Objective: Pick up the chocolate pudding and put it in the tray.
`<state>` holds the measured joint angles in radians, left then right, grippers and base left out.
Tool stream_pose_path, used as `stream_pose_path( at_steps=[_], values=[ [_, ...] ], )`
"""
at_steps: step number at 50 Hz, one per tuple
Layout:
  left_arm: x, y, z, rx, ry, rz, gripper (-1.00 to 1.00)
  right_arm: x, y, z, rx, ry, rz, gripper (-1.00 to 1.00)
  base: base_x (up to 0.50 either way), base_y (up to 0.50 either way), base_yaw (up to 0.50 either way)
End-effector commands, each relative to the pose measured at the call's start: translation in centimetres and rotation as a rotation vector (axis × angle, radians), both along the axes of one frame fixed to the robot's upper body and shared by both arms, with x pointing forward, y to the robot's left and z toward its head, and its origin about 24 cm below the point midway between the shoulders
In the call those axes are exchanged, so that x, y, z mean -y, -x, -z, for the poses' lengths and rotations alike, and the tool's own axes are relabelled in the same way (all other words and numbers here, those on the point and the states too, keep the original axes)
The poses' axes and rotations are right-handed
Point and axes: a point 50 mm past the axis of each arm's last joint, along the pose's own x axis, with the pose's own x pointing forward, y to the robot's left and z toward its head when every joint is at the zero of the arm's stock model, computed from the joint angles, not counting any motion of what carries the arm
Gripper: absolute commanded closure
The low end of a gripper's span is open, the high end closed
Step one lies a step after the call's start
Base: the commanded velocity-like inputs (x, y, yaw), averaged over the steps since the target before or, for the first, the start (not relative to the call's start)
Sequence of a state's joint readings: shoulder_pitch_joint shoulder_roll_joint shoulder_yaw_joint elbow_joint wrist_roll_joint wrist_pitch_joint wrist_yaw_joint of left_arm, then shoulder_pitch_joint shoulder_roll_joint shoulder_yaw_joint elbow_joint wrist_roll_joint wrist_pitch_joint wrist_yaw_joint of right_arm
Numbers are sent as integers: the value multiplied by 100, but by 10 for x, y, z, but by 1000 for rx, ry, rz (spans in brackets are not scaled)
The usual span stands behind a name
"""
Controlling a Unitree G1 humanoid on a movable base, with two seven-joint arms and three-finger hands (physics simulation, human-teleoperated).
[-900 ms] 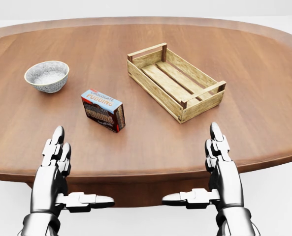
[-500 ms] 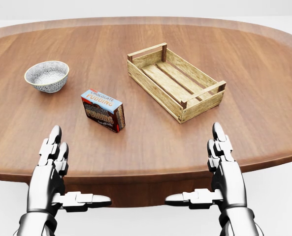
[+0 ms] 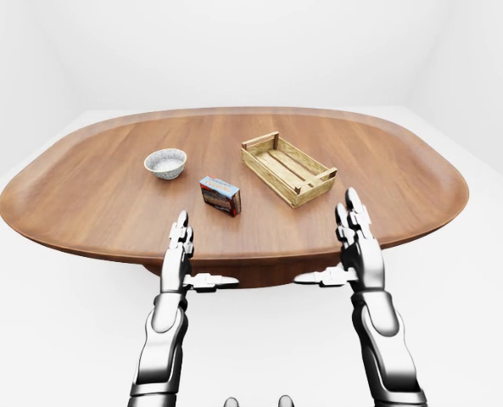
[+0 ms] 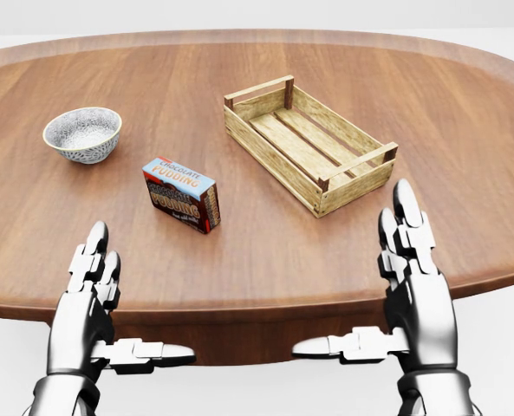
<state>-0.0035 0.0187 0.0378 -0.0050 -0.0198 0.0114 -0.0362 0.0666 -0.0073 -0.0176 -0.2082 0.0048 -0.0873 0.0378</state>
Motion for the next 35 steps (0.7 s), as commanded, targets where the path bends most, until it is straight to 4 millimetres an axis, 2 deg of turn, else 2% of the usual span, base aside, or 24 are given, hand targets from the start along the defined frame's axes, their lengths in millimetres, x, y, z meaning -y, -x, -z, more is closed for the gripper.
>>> stream_pose_path(
  at_steps=[1, 35],
  values=[
    [0, 0, 1, -1, 0, 1, -100, -1, 16, -33, 145, 12, 7, -100, 0, 0, 0],
    [0, 0, 0, -2, 0, 0, -100, -2, 16, -34, 147, 10, 6, -100, 0, 0, 0]
  ],
)
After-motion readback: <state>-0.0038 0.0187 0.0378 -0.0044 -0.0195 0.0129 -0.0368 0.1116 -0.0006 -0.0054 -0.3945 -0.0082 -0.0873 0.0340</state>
